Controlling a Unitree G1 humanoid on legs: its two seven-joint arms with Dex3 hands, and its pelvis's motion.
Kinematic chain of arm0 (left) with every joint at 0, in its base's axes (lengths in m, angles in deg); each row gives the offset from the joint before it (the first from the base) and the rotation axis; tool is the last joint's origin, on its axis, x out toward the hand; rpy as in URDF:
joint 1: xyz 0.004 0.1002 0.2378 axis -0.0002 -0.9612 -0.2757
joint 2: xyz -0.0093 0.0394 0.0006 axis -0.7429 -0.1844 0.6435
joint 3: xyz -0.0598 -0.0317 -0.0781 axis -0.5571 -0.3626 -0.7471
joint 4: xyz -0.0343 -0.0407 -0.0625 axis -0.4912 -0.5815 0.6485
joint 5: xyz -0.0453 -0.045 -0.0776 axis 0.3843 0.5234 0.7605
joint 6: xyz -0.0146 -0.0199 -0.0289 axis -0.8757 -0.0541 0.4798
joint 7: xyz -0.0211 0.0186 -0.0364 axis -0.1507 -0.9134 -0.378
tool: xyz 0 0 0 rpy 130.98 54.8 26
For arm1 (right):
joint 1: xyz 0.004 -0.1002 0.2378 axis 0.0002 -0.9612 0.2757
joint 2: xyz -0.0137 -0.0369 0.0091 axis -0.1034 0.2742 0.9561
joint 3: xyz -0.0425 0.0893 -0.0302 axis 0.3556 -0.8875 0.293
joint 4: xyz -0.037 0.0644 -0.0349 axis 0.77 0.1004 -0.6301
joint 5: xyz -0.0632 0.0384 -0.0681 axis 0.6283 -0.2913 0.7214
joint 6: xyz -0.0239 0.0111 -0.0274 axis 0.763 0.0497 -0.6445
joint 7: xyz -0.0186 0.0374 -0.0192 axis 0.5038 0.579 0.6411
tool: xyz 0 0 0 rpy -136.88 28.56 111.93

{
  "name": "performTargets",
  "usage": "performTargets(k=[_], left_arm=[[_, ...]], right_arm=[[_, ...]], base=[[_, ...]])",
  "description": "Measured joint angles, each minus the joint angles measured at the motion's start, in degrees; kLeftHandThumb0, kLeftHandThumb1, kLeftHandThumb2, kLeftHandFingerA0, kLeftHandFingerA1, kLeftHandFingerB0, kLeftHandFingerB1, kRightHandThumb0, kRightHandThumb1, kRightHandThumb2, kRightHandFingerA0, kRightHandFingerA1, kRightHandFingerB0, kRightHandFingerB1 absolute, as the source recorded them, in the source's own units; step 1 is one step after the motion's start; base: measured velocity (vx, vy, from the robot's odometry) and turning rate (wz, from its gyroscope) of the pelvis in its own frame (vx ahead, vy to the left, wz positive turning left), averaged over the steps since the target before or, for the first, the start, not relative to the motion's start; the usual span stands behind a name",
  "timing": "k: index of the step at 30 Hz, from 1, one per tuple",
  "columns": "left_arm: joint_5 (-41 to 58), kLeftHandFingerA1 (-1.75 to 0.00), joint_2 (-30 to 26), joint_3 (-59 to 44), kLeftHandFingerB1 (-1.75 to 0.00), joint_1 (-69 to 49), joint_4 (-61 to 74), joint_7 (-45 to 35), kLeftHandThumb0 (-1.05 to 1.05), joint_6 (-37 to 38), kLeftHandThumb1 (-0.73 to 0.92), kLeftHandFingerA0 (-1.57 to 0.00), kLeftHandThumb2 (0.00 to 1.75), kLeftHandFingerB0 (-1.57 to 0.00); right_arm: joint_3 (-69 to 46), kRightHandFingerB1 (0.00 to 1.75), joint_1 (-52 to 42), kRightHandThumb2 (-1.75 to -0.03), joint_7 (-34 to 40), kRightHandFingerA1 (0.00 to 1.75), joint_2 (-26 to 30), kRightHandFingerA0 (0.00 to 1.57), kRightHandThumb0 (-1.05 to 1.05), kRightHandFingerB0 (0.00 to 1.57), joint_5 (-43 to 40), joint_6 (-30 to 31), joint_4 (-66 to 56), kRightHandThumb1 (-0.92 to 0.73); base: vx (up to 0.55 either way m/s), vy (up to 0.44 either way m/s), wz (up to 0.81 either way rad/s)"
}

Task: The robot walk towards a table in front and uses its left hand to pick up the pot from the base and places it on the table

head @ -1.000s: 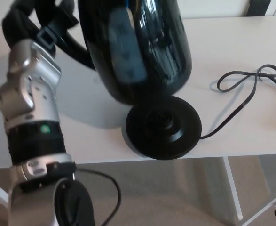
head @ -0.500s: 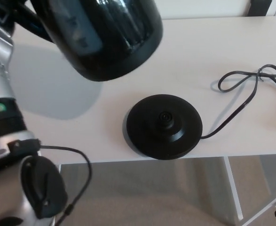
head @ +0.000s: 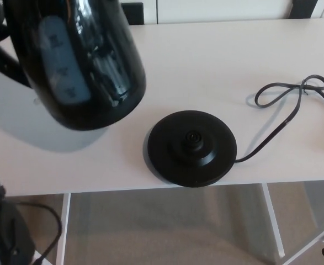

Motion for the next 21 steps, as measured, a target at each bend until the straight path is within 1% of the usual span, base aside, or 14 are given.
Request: performTargets(k=[1,2,3,4,5,7,8,10,12,13,16,17,19,21], left_arm=[[-0.1,-1.72,-0.4,0.5,-1.21,-0.5,-0.2,-0.4,-0.05,0.4,0.65,-0.85,0.88,-0.72],[-0.2,-1.72,-0.7,1.2,-1.21,-1.3,-0.4,-0.9,-0.05,1.1,0.65,-0.85,0.88,-0.72],[-0.4,-1.68,-1.0,2.0,-1.23,-1.9,-0.6,-1.3,-0.09,1.6,0.73,-0.88,0.77,-0.72],[-1.0,-1.69,-1.3,3.3,-1.22,-2.8,-0.8,-1.9,-0.16,2.6,0.75,-0.97,0.67,-0.77],[-1.4,-1.69,-1.4,4.2,-1.22,-3.4,-1.0,-2.2,-0.16,3.2,0.75,-0.97,0.67,-0.77],[-2.1,-1.64,-1.4,5.8,-1.15,-4.9,-1.4,-2.8,-0.15,4.3,0.79,-0.90,0.69,-0.72],[-2.6,-1.55,-1.4,6.9,-1.11,-6.0,-1.7,-3.2,-0.15,4.9,0.79,-0.97,0.70,-0.74],[-3.1,-1.55,-1.4,8.1,-1.14,-7.1,-2.3,-3.6,-0.15,5.9,0.77,-0.98,0.74,-0.76],[-3.7,-1.54,-1.4,9.4,-1.13,-7.4,-2.5,-4.1,-0.16,7.6,0.78,-0.96,0.73,-0.76],[-3.9,-1.56,-1.4,9.8,-1.11,-7.6,-2.6,-4.3,-0.19,8.1,0.81,-0.94,0.67,-0.74],[-4.6,-1.57,-1.5,11.6,-1.08,-8.6,-2.6,-4.9,-0.21,11.0,0.82,-0.91,0.65,-0.73],[-4.8,-1.48,-1.5,12.1,-1.04,-8.9,-2.6,-5.1,-0.21,11.8,0.82,-0.97,0.65,-0.73],[-5.2,-1.50,-1.4,13.4,-1.04,-10.0,-2.2,-5.5,-0.20,13.6,0.82,-0.94,0.64,-0.73],[-5.7,-1.55,-1.0,14.6,-1.02,-11.4,-1.8,-6.1,-0.21,15.5,0.81,-0.93,0.69,-0.71]], right_arm=[[0.0,0.42,0.1,-0.58,0.0,0.49,0.0,0.80,-0.63,0.63,0.0,0.0,0.2,-0.55],[0.0,0.42,0.3,-0.58,0.0,0.49,0.0,0.80,-0.63,0.63,0.0,0.0,0.4,-0.55],[0.0,0.42,0.4,-0.58,0.0,0.49,0.0,0.80,-0.63,0.62,0.0,0.1,0.4,-0.55],[0.0,0.42,0.5,-0.58,0.0,0.49,0.0,0.79,-0.64,0.62,0.0,0.1,0.3,-0.55],[0.0,0.42,0.5,-0.58,0.0,0.49,0.0,0.79,-0.64,0.62,0.0,0.1,0.3,-0.55],[-0.1,0.42,0.4,-0.58,0.0,0.48,0.0,0.80,-0.64,0.62,-0.1,0.1,0.2,-0.55],[-0.1,0.42,0.4,-0.58,0.0,0.49,0.0,0.80,-0.64,0.62,-0.1,0.1,0.2,-0.55],[-0.1,0.42,0.4,-0.58,0.0,0.48,0.0,0.81,-0.63,0.62,-0.1,0.1,0.2,-0.55],[-0.1,0.42,0.4,-0.58,0.0,0.48,0.0,0.81,-0.62,0.62,-0.1,0.1,0.2,-0.55],[-0.1,0.43,0.4,-0.58,0.0,0.48,0.0,0.82,-0.63,0.64,-0.1,0.1,0.2,-0.55],[-0.1,0.43,0.4,-0.58,0.0,0.48,0.0,0.82,-0.65,0.63,-0.1,0.1,0.2,-0.55],[-0.1,0.43,0.4,-0.58,0.0,0.47,0.0,0.82,-0.64,0.63,-0.1,0.1,0.2,-0.56],[-0.1,0.43,0.3,-0.59,0.0,0.47,0.0,0.81,-0.63,0.63,-0.1,0.1,0.2,-0.56],[-0.1,0.42,0.1,-0.58,0.0,0.47,0.0,0.82,-0.62,0.63,-0.1,0.1,0.1,-0.56]], base=[[0.00,0.000,0.00],[0.00,0.000,0.00],[0.00,0.000,0.00],[0.00,0.000,0.00],[0.00,0.000,0.00],[0.00,0.000,0.00],[0.00,0.000,0.00],[0.00,0.000,0.00],[0.00,0.000,0.00],[0.00,0.000,0.00],[0.00,0.000,0.00],[0.00,0.000,0.00],[0.00,0.000,0.00],[0.00,0.000,0.00]])
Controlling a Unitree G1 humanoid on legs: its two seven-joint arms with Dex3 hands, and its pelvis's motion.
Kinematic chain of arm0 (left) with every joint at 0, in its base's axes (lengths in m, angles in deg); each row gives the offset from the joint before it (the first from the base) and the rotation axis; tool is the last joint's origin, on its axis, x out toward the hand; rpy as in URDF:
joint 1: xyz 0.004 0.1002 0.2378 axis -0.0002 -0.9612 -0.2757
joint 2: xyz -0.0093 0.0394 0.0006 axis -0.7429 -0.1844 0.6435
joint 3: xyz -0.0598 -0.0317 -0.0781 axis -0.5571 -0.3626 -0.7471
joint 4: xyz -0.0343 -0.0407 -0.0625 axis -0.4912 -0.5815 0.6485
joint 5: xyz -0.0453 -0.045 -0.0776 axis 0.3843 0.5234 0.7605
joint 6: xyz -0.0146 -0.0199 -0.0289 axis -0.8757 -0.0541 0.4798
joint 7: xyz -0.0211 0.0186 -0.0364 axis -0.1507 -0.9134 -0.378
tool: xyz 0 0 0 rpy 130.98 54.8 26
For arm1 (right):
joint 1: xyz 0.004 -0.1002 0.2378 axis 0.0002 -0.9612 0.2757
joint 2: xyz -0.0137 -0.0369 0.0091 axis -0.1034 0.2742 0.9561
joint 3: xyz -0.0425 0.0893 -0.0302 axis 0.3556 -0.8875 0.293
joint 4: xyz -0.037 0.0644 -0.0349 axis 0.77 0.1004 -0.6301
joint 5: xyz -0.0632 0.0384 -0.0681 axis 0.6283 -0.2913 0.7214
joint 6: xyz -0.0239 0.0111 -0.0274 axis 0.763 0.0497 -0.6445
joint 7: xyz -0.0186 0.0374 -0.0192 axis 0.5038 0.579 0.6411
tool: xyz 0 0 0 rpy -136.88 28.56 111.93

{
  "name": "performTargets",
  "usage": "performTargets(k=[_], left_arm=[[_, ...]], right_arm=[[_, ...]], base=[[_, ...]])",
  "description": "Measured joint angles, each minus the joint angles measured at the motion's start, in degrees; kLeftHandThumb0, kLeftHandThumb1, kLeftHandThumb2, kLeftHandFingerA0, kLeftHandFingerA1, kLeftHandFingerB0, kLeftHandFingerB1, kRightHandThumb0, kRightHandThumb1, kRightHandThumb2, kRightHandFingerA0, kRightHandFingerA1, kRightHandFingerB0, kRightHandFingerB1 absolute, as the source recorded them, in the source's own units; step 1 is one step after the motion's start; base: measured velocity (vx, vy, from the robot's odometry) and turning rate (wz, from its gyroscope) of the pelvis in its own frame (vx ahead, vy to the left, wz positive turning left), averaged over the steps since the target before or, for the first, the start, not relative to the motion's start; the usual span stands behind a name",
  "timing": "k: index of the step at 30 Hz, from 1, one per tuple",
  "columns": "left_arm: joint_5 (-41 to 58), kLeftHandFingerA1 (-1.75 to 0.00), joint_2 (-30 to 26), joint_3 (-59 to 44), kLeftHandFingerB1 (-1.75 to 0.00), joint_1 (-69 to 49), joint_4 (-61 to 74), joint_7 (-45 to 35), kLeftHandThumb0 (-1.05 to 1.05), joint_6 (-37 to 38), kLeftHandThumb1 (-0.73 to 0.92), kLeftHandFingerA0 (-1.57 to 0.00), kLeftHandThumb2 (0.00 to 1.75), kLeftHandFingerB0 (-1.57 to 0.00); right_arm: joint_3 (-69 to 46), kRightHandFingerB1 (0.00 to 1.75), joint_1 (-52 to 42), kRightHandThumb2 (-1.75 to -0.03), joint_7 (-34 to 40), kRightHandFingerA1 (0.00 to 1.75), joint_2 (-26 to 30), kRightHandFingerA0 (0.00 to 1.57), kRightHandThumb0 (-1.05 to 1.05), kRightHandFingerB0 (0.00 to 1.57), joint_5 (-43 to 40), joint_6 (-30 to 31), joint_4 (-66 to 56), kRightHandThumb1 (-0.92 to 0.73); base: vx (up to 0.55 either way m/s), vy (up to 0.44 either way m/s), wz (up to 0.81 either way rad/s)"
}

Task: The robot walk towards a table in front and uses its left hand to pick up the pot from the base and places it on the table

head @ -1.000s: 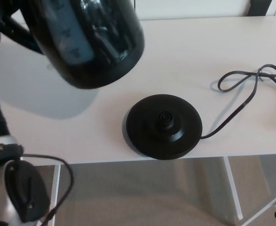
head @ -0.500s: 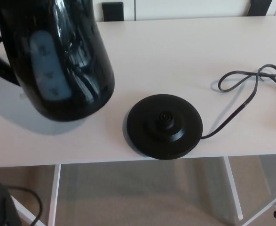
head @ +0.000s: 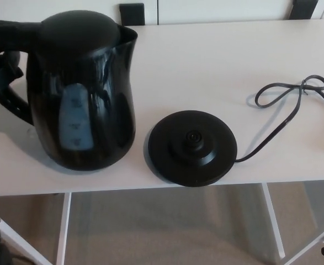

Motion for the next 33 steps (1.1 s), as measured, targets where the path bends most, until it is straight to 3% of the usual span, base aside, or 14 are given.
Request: performTargets(k=[2,4,5,6,7,8,9,10,12,14,15,30,31,33], left_arm=[[-0.4,-1.50,0.3,0.9,-1.02,-0.8,0.4,-0.2,-0.20,1.1,0.84,-0.95,0.64,-0.71],[-0.8,-1.47,0.7,1.8,-0.80,-1.4,0.6,-0.5,-0.23,2.2,0.83,-0.96,0.68,-0.76],[-0.9,-0.97,0.9,2.1,-0.44,-1.7,0.9,-0.6,-0.29,2.6,0.78,-0.98,0.64,-0.63],[-1.1,-0.97,1.0,2.4,-0.44,-2.0,1.1,-0.7,-0.29,3.0,0.78,-0.98,0.64,-0.63],[-1.1,-0.52,1.2,2.6,-0.34,-2.3,1.5,-0.8,-0.34,3.2,0.67,-0.69,0.60,-0.42],[-1.1,-0.52,1.3,2.6,-0.34,-2.6,1.9,-1.0,-0.34,3.3,0.67,-0.69,0.60,-0.42],[-1.0,-0.32,1.4,2.6,-0.31,-2.8,2.3,-1.3,-0.41,3.4,0.54,-0.13,0.64,-0.12],[-0.5,-0.11,1.4,2.6,-0.17,-3.0,2.7,-2.3,-0.49,3.4,0.37,0.00,0.71,0.00],[0.1,0.00,1.2,2.6,-0.05,-3.0,3.1,-4.1,-0.58,3.4,0.39,0.00,0.69,0.00],[0.5,0.00,0.7,2.9,-0.02,-3.0,3.1,-6.0,-0.66,3.3,0.42,0.00,0.74,0.00],[0.7,0.00,0.4,3.1,-0.01,-3.0,3.0,-6.8,-0.64,3.3,0.47,0.00,0.54,0.00],[1.1,0.00,-10.7,8.7,-0.01,-2.5,-1.5,-22.2,-0.67,1.4,0.40,0.00,0.54,0.00],[1.1,0.00,-11.2,8.9,0.00,-2.3,-1.9,-23.0,-0.66,1.2,0.40,0.00,0.77,0.00],[1.1,0.00,-13.1,9.4,0.00,-2.2,-2.9,-25.3,-0.66,1.2,0.40,0.00,0.77,0.00]], right_arm=[[0.1,0.43,-0.1,-0.58,0.0,0.47,0.0,0.83,-0.62,0.63,0.0,0.1,-0.2,-0.56],[0.2,0.42,-0.1,-0.58,0.0,0.47,0.0,0.83,-0.62,0.64,0.0,0.2,-0.4,-0.55],[0.2,0.43,-0.2,-0.58,0.0,0.48,0.0,0.84,-0.62,0.64,0.0,0.3,-0.6,-0.56],[0.3,0.43,-0.3,-0.58,0.0,0.48,0.0,0.84,-0.62,0.64,0.0,0.4,-0.7,-0.56],[0.4,0.43,-0.4,-0.58,0.0,0.48,0.0,0.84,-0.61,0.64,0.1,0.5,-0.9,-0.55],[0.5,0.43,-0.5,-0.58,0.1,0.48,0.0,0.84,-0.61,0.64,0.1,0.6,-1.1,-0.55],[0.5,0.43,-0.5,-0.59,0.1,0.48,0.0,0.84,-0.61,0.63,0.1,0.6,-1.3,-0.57],[0.6,0.43,-0.5,-0.58,0.2,0.48,0.0,0.84,-0.60,0.63,0.1,0.7,-1.5,-0.55],[0.8,0.43,-0.5,-0.58,0.2,0.47,0.0,0.84,-0.60,0.63,0.2,0.8,-1.7,-0.55],[0.9,0.43,-0.4,-0.58,0.2,0.48,0.0,0.84,-0.62,0.64,0.1,1.0,-1.8,-0.55],[0.9,0.43,-0.4,-0.58,0.2,0.49,0.0,0.83,-0.62,0.64,0.1,1.0,-1.9,-0.55],[1.1,0.43,-0.2,-0.58,0.2,0.48,0.0,0.81,-0.58,0.65,0.1,1.0,-2.1,-0.53],[1.1,0.44,-0.2,-0.57,0.2,0.50,0.0,0.84,-0.56,0.66,0.1,1.0,-2.1,-0.50],[1.1,0.44,-0.2,-0.57,0.2,0.50,0.0,0.84,-0.56,0.66,0.1,1.0,-2.2,-0.50]], base=[[0.00,0.000,0.00],[0.00,0.000,0.00],[0.00,0.000,0.00],[0.00,0.000,0.00],[0.00,0.000,0.00],[0.00,0.000,0.00],[0.00,0.000,0.00],[0.00,0.000,0.00],[0.00,0.000,0.00],[0.00,0.000,0.00],[0.00,0.000,0.00],[0.00,0.000,0.00],[0.00,0.000,0.00],[0.00,0.000,0.00]])
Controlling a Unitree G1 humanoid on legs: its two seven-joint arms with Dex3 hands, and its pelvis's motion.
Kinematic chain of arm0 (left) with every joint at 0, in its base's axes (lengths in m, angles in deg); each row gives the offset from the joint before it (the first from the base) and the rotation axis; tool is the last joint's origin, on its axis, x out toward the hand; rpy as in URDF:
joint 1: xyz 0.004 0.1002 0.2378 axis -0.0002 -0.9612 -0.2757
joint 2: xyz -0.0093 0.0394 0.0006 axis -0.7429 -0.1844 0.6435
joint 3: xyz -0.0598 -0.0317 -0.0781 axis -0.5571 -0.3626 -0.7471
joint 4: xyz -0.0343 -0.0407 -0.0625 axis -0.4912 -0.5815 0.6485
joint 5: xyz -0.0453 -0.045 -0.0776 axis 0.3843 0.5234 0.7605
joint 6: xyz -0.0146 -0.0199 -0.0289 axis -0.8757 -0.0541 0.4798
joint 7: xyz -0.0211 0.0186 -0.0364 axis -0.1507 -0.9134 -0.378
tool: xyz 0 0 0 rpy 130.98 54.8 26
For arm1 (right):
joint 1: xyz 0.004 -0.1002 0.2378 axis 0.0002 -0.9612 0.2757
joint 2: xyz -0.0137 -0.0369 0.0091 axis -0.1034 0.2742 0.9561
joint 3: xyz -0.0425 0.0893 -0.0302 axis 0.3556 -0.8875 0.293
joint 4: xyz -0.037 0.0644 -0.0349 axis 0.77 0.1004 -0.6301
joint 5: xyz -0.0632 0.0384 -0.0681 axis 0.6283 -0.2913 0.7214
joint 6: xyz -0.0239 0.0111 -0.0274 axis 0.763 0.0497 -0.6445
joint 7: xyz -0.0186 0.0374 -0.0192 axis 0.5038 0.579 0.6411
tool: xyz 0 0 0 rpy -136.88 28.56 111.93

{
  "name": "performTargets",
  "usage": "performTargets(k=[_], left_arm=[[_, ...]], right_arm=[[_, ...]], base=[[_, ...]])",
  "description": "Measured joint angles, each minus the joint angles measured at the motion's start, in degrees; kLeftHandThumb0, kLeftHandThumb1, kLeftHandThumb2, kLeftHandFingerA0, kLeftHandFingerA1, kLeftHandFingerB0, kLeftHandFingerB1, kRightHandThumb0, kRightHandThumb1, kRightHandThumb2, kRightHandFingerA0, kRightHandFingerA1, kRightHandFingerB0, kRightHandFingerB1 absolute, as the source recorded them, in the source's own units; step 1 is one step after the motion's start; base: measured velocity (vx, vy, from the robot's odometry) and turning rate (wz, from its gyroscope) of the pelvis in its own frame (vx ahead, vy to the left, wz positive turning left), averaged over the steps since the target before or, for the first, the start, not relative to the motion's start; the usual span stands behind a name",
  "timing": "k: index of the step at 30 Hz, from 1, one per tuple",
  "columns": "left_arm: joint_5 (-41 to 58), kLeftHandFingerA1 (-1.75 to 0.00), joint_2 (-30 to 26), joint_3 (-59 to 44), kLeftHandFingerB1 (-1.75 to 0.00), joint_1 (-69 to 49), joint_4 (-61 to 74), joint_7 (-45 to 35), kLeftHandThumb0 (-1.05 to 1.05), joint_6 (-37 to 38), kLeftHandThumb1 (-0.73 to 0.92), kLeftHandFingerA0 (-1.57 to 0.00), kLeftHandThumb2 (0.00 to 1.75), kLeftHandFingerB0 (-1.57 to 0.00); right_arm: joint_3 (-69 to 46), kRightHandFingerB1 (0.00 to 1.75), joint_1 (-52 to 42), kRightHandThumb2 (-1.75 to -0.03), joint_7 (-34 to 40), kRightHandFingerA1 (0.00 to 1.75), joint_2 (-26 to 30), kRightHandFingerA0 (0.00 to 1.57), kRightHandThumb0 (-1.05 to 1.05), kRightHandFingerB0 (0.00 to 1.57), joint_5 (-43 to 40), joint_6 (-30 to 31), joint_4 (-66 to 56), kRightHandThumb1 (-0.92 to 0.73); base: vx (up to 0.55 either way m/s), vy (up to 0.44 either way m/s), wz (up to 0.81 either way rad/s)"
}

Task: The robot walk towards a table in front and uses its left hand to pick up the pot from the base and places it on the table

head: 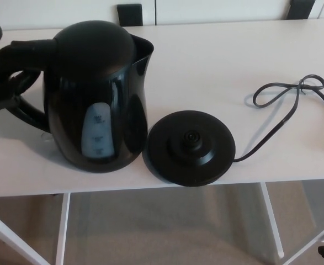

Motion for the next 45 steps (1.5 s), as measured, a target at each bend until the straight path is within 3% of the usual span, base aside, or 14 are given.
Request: performTargets(k=[14,15,21,22,25,26,27,29,33,34,37,39,40,45], left_arm=[[-0.4,0.00,-8.8,4.5,-0.03,-1.5,-3.7,-13.5,-0.66,0.0,0.39,0.00,0.77,0.00],[-0.4,0.00,-8.9,4.7,0.00,-1.9,-3.7,-14.3,-0.81,0.0,0.45,0.00,0.57,0.00],[-0.3,0.00,-9.4,4.7,0.00,-2.1,-4.8,-18.6,-1.02,0.0,0.48,0.00,0.69,0.00],[-0.3,0.00,-9.6,4.7,0.00,-2.2,-5.0,-19.4,-1.00,0.1,0.53,0.00,0.59,0.00],[0.1,0.00,-10.7,4.1,0.00,-3.2,-4.1,-22.3,-0.95,0.0,0.51,0.00,0.56,0.00],[0.4,0.00,-10.9,3.8,0.00,-3.6,-3.5,-23.0,-1.00,0.0,0.45,0.00,0.70,0.00],[1.0,0.00,-11.3,2.7,0.00,-4.7,-2.2,-24.4,-1.01,0.0,0.49,0.00,0.56,0.00],[2.0,0.00,-11.8,1.1,0.00,-6.3,-0.6,-26.1,-1.02,0.0,0.48,0.00,0.65,0.00],[5.6,0.00,-13.1,-6.6,0.00,-13.5,2.9,-30.0,-0.90,0.0,0.54,0.00,0.57,0.00],[6.0,0.00,-13.2,-7.6,0.00,-14.3,3.0,-30.3,-0.87,0.0,0.43,0.00,0.80,0.00],[8.9,0.00,-13.3,-15.5,0.00,-21.4,1.6,-32.2,-0.86,0.0,0.42,0.00,0.79,0.00],[10.4,0.00,-13.3,-19.8,0.00,-25.6,-0.2,-33.0,-0.83,0.1,0.40,0.00,0.76,0.00],[10.8,0.00,-13.2,-20.9,0.00,-26.7,-0.8,-33.2,-0.80,0.1,0.51,0.00,0.56,0.00],[13.5,0.00,-10.5,-29.8,0.00,-38.8,-7.1,-35.4,-0.69,3.8,0.52,0.00,0.56,0.00]], right_arm=[[0.8,0.44,-0.1,-0.54,0.1,0.52,0.3,0.83,-0.44,0.67,0.5,0.6,-2.0,-0.42],[0.9,0.45,-0.1,-0.54,0.2,0.52,0.3,0.83,-0.43,0.68,0.6,0.7,-2.1,-0.41],[0.9,0.44,0.0,-0.54,0.3,0.51,0.3,0.83,-0.44,0.68,0.7,1.2,-2.3,-0.40],[0.9,0.44,0.0,-0.54,0.3,0.52,0.3,0.85,-0.47,0.69,0.7,1.3,-2.3,-0.41],[0.9,0.44,0.0,-0.54,0.3,0.51,0.3,0.84,-0.47,0.68,0.7,1.3,-2.3,-0.41],[0.9,0.45,0.0,-0.54,0.3,0.52,0.3,0.85,-0.46,0.69,0.7,1.4,-2.3,-0.40],[0.9,0.44,0.0,-0.54,0.3,0.51,0.4,0.84,-0.46,0.69,0.7,1.4,-2.3,-0.40],[0.9,0.44,0.1,-0.54,0.3,0.51,0.3,0.84,-0.47,0.69,0.7,1.4,-2.3,-0.41],[1.0,0.44,-0.2,-0.55,0.3,0.54,0.5,0.85,-0.47,0.68,0.9,1.6,-2.4,-0.42],[1.0,0.44,-0.3,-0.55,0.3,0.54,0.5,0.86,-0.48,0.67,0.9,1.6,-2.4,-0.42],[1.1,0.44,-0.7,-0.54,0.3,0.54,0.5,0.86,-0.46,0.68,1.0,1.7,-2.4,-0.41],[1.2,0.43,-1.0,-0.55,0.3,0.51,0.5,0.85,-0.49,0.67,1.1,1.7,-2.2,-0.42],[1.3,0.43,-1.1,-0.55,0.3,0.54,0.6,0.87,-0.49,0.68,1.2,1.7,-2.1,-0.42],[2.1,0.43,-2.0,-0.55,0.5,0.52,0.7,0.87,-0.51,0.68,1.8,1.6,0.3,-0.41]], base=[[0.00,0.000,0.00],[0.00,0.000,0.00],[0.00,0.000,0.00],[0.00,0.000,0.00],[0.00,0.000,0.00],[0.00,0.000,0.00],[0.00,0.000,0.00],[0.00,0.000,0.00],[0.00,0.000,0.00],[0.00,0.000,0.00],[0.00,0.000,0.00],[0.00,0.000,0.00],[0.00,0.000,0.00],[0.00,0.000,0.00]])
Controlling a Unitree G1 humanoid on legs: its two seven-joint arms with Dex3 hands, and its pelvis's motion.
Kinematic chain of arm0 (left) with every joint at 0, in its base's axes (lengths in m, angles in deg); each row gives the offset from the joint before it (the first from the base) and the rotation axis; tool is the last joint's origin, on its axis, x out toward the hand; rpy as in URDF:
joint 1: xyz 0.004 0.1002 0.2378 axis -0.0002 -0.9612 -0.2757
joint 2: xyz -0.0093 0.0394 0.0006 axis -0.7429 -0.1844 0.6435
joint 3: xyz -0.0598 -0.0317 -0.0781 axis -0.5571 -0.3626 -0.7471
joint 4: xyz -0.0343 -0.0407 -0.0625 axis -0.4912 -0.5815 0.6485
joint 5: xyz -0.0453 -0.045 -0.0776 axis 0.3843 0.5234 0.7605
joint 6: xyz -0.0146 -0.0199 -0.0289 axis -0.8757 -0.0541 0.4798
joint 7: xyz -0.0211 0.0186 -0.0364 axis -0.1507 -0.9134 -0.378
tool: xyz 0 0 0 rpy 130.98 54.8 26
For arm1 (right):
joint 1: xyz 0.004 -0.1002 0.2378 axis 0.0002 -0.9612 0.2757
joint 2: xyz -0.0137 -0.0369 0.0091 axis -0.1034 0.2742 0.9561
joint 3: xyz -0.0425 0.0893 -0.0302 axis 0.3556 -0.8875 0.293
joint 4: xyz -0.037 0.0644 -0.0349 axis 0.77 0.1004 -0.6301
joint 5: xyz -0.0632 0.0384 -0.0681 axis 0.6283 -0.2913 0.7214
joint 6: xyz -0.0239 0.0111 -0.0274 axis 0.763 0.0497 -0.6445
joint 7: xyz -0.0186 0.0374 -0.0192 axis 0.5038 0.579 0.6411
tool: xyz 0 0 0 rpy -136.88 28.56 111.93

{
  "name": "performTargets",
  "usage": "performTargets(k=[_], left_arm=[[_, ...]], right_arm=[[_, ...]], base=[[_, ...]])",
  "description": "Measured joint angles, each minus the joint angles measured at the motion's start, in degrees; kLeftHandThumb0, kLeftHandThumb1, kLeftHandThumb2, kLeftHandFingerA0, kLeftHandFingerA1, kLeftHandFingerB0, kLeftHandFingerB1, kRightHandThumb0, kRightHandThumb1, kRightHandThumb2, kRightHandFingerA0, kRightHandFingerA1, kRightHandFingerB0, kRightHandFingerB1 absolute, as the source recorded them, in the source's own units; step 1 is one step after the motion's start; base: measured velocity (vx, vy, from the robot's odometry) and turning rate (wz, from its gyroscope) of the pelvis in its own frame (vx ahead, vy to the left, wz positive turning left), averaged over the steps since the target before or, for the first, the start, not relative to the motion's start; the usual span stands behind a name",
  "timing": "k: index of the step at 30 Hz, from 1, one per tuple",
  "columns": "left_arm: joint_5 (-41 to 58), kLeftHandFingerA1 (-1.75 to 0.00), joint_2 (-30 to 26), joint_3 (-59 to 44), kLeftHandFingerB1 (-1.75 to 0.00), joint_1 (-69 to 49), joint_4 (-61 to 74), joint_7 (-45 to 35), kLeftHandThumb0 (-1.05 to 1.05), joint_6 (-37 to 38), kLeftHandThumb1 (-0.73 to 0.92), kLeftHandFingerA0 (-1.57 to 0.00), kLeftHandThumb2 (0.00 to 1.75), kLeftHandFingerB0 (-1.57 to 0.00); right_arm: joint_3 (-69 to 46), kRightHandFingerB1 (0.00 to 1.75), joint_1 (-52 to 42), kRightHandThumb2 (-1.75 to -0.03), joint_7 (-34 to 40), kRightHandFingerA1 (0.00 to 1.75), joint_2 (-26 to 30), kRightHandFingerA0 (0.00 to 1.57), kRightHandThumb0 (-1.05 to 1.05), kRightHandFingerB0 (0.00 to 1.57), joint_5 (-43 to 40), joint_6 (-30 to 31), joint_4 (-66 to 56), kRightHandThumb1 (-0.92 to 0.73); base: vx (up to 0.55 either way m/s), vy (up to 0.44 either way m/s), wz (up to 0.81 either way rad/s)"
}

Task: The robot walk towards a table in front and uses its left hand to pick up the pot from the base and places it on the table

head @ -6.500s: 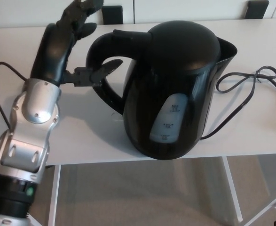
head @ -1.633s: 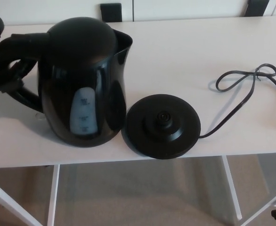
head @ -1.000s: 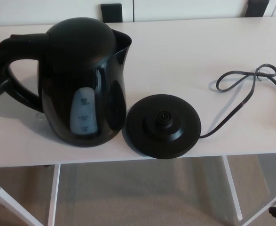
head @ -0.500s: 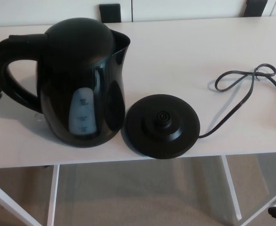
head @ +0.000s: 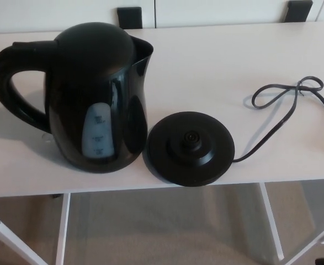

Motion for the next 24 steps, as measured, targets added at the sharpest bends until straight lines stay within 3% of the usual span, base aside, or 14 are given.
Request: performTargets(k=[1,2,10,11,12,22,24], left_arm=[[0.3,0.00,0.7,-0.8,0.00,-1.2,-0.9,-0.2,-0.69,0.7,0.52,0.00,0.56,0.00],[0.5,0.00,1.6,-1.5,-0.03,-2.5,-1.8,-0.4,-0.81,1.4,0.51,0.00,0.81,0.00],[-0.4,0.00,15.7,-0.6,-0.03,-15.4,2.4,3.6,-0.76,7.6,0.57,0.00,0.83,0.00],[-0.7,-0.02,16.5,0.1,-0.04,-16.2,3.0,4.1,-0.78,7.8,0.57,0.00,0.85,0.00],[-1.7,-0.12,18.1,1.9,-0.10,-17.8,4.3,5.5,-0.73,8.2,0.60,0.00,0.90,0.00],[-10.9,-0.15,21.3,16.9,-0.10,-17.2,5.2,15.4,-0.73,10.2,0.54,0.00,0.87,0.00],[-12.5,-0.09,21.3,19.6,-0.09,-15.3,3.9,17.2,-0.72,10.3,0.55,0.00,0.85,0.00]], right_arm=[[0.0,0.43,0.0,-0.55,0.0,0.52,0.0,0.87,-0.51,0.68,0.0,0.0,0.4,-0.41],[0.0,0.43,0.0,-0.55,0.0,0.52,0.0,0.85,-0.53,0.67,0.0,0.0,0.7,-0.41],[-1.1,0.43,0.1,-0.55,0.1,0.55,-0.1,0.84,-0.59,0.66,-0.3,-0.1,3.1,-0.44],[-1.2,0.53,0.1,-0.78,0.1,0.63,-0.1,0.78,-0.66,0.58,-0.3,-0.1,3.4,-0.34],[-1.5,0.53,0.1,-0.79,0.1,0.63,-0.1,0.78,-0.66,0.56,-0.3,-0.1,3.9,-0.36],[-1.6,0.51,0.3,-0.80,0.0,0.62,-0.5,0.72,-0.71,0.52,-0.3,-0.4,5.6,-0.36],[-1.6,0.52,0.4,-0.80,-0.1,0.62,-0.5,0.67,-0.68,0.51,-0.3,-0.6,6.0,-0.36]], base=[[0.00,0.000,0.00],[0.00,0.000,0.00],[0.00,0.000,0.00],[0.00,0.000,0.00],[0.00,0.000,0.00],[0.00,0.000,0.00],[0.00,0.000,0.00]])
